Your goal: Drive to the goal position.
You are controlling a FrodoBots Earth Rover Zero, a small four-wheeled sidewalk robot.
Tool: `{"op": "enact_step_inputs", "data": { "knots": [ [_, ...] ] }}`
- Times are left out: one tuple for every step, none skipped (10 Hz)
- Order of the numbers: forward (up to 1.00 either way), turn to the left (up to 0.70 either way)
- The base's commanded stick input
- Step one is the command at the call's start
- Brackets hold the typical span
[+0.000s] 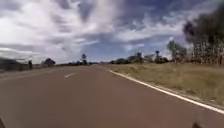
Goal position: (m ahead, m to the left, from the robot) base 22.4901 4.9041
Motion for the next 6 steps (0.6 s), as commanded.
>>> {"op": "enact_step_inputs", "data": {
  "knots": [
    [1.0, 0.0],
    [1.0, 0.0],
    [1.0, 0.0],
    [1.0, 0.0],
    [1.0, 0.0],
    [1.0, 0.0]
  ]
}}
